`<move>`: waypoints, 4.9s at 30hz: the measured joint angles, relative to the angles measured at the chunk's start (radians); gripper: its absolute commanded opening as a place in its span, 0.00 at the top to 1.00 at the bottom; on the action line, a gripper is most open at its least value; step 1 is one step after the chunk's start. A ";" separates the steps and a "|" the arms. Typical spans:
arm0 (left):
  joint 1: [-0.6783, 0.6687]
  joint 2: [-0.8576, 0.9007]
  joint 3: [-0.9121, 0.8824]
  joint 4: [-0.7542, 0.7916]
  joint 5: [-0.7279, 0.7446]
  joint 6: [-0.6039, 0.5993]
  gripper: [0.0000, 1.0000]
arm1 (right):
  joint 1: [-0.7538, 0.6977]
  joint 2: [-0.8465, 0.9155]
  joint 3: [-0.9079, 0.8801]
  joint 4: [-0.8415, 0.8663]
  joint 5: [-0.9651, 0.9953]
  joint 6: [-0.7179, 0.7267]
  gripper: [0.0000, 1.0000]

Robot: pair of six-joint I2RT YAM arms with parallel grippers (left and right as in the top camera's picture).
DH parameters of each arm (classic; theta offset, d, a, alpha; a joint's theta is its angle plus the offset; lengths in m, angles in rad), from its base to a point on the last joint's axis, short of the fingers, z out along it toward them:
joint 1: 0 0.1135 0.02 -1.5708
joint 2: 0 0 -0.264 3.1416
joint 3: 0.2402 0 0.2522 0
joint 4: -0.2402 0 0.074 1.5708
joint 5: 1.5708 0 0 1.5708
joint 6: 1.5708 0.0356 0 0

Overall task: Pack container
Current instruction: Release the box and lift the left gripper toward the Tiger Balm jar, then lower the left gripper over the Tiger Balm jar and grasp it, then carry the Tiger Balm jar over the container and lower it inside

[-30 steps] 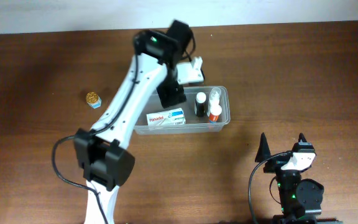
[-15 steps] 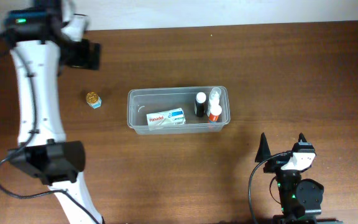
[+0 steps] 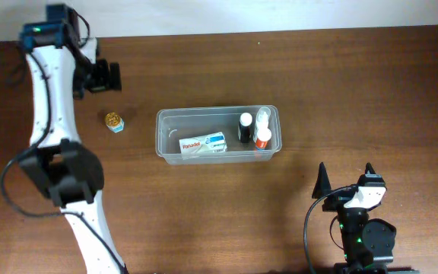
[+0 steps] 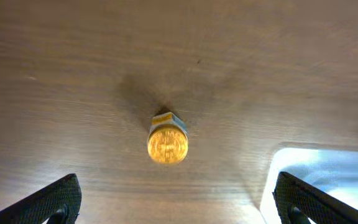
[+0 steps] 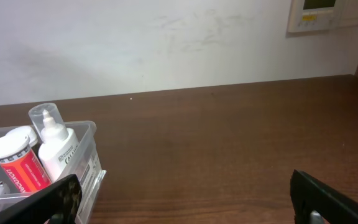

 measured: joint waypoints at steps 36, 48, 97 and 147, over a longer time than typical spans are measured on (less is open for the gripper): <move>-0.023 0.215 -0.114 0.026 -0.031 0.169 0.40 | 0.000 0.000 0.000 0.000 0.000 -0.001 0.02; -0.023 0.215 -0.138 0.041 -0.037 0.174 0.68 | 0.000 0.000 0.000 0.000 0.000 0.000 0.02; -0.373 -0.288 -0.367 -0.049 0.045 0.086 0.63 | 0.000 0.000 0.000 0.000 0.000 0.000 0.02; -0.497 -0.288 -0.785 0.478 -0.125 -0.292 0.63 | 0.000 0.000 0.000 0.000 0.000 0.000 0.02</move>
